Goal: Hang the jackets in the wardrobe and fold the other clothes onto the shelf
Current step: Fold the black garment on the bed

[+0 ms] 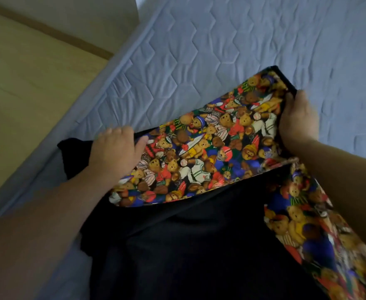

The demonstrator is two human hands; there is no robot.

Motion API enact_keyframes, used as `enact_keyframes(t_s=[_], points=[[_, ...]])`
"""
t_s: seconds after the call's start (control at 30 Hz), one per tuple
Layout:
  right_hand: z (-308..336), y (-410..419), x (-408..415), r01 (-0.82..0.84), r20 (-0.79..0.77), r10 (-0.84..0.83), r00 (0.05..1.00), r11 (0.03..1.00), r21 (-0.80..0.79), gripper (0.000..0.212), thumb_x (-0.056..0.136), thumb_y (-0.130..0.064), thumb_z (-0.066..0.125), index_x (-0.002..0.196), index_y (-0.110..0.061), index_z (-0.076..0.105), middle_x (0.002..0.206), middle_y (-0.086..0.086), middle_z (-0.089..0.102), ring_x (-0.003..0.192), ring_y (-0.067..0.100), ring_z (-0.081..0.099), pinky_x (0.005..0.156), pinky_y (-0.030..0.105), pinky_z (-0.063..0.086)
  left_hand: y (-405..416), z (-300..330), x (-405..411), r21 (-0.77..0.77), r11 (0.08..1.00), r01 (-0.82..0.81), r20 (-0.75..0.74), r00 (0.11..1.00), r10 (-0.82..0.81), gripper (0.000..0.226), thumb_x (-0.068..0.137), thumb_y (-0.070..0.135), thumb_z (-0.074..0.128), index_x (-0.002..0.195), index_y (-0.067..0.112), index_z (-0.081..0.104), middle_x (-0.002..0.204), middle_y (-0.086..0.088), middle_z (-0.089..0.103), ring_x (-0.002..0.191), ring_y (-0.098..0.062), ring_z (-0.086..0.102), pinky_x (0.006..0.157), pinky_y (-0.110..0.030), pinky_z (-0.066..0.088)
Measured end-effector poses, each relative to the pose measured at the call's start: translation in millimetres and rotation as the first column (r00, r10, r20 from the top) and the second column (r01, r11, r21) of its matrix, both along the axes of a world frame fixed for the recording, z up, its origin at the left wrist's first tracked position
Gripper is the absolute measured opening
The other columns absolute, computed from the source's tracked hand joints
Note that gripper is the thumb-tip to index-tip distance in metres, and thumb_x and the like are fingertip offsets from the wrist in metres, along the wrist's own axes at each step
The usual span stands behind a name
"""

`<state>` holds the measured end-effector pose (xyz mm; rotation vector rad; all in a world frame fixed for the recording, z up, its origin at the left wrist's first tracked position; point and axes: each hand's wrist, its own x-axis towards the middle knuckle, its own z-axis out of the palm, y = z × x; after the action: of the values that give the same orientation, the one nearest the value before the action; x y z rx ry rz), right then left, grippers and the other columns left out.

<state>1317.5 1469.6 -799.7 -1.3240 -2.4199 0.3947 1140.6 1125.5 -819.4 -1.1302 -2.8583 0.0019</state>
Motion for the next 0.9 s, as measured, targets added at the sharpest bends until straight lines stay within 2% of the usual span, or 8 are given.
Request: enact_keyframes(t_s=[0.03, 0.1, 0.17, 0.23, 0.37, 0.47, 0.63, 0.9], points=[[5, 8, -12, -0.022, -0.025, 0.023, 0.999, 1.000, 0.017, 0.029, 0.100, -0.045, 0.023, 0.091, -0.019, 0.032, 0.097, 0.025, 0.057, 0.086, 0.044, 0.054, 0.064, 0.040, 0.028, -1, 8, -10, 0.043, 0.999, 0.027, -0.071, 0.997, -0.024, 0.047, 0.099, 0.047, 0.040, 0.077, 0.006, 0.048, 0.068, -0.020, 0.057, 0.066, -0.037, 0.059, 0.063, -0.044, 0.047], [7, 17, -30, -0.052, 0.014, 0.052, 0.999, 0.997, 0.055, 0.034, 0.101, -0.044, 0.024, 0.100, -0.014, 0.040, 0.110, 0.023, 0.056, 0.096, 0.043, 0.054, 0.069, 0.044, 0.035, -8, 20, -35, 0.081, 0.996, -0.024, -0.171, 0.985, 0.038, 0.047, 0.098, 0.047, 0.038, 0.076, 0.006, 0.044, 0.063, -0.021, 0.051, 0.061, -0.038, 0.056, 0.057, -0.041, 0.041], [3, 14, -44, -0.059, 0.171, 0.036, 0.985, 0.990, 0.131, 0.046, 0.101, -0.043, 0.028, 0.129, -0.009, 0.043, 0.134, 0.020, 0.045, 0.118, 0.039, 0.046, 0.090, 0.049, 0.037, -17, 21, -48, 0.085, 0.986, -0.141, -0.239, 0.958, 0.158, 0.055, 0.096, 0.053, 0.032, 0.087, 0.000, 0.045, 0.078, -0.026, 0.052, 0.076, -0.041, 0.054, 0.069, -0.048, 0.041], [-6, -10, -49, -0.060, 0.207, 0.029, 0.978, 0.987, 0.148, 0.058, 0.098, -0.045, 0.031, 0.145, -0.011, 0.030, 0.148, 0.017, 0.031, 0.133, 0.038, 0.032, 0.109, 0.055, 0.023, -18, 11, -36, 0.004, 0.978, -0.208, -0.203, 0.957, 0.205, 0.067, 0.094, 0.059, 0.029, 0.114, -0.002, 0.046, 0.108, -0.030, 0.052, 0.101, -0.043, 0.050, 0.092, -0.060, 0.034], [-41, -76, -27, -0.413, 0.393, 0.373, 0.841, 0.910, 0.021, 0.068, 0.095, -0.063, 0.013, 0.153, -0.027, 0.006, 0.161, 0.003, 0.006, 0.148, 0.026, 0.003, 0.113, 0.056, -0.010, -8, -23, 37, -0.122, 0.991, 0.044, 0.034, 0.999, -0.041, 0.073, 0.093, 0.064, 0.021, 0.152, 0.022, 0.025, 0.157, -0.012, 0.024, 0.147, -0.033, 0.016, 0.110, -0.071, 0.000], [-68, -73, 7, -0.402, 0.487, 0.366, 0.793, 0.915, -0.034, 0.067, 0.093, -0.065, 0.004, 0.152, -0.036, -0.007, 0.162, 0.001, -0.005, 0.148, 0.023, -0.007, 0.116, 0.056, -0.007, -18, -39, 64, -0.139, 0.987, -0.075, 0.124, 0.988, 0.093, 0.074, 0.093, 0.066, 0.013, 0.155, 0.025, 0.016, 0.161, -0.007, 0.015, 0.149, -0.028, 0.006, 0.114, -0.064, 0.001], [-96, -54, 16, -0.400, 0.394, 0.368, 0.842, 0.917, -0.002, 0.064, 0.094, -0.062, 0.004, 0.152, -0.036, -0.003, 0.162, 0.005, -0.003, 0.148, 0.022, -0.005, 0.119, 0.051, -0.003, -50, -62, 76, -0.104, 0.964, -0.246, 0.115, 0.959, 0.257, 0.078, 0.091, 0.069, 0.014, 0.155, 0.026, 0.005, 0.163, -0.008, 0.005, 0.149, -0.028, -0.001, 0.116, -0.056, -0.001], [-87, -61, 16, -0.355, 0.457, 0.332, 0.825, 0.934, -0.040, 0.066, 0.093, -0.062, 0.001, 0.152, -0.034, -0.008, 0.162, 0.006, -0.007, 0.148, 0.024, -0.008, 0.118, 0.051, -0.005, -50, -58, 61, -0.312, 0.908, -0.279, 0.293, 0.881, 0.371, 0.088, 0.078, 0.080, 0.000, 0.148, 0.032, -0.022, 0.157, 0.000, -0.029, 0.143, -0.023, -0.030, 0.116, -0.057, -0.009]])
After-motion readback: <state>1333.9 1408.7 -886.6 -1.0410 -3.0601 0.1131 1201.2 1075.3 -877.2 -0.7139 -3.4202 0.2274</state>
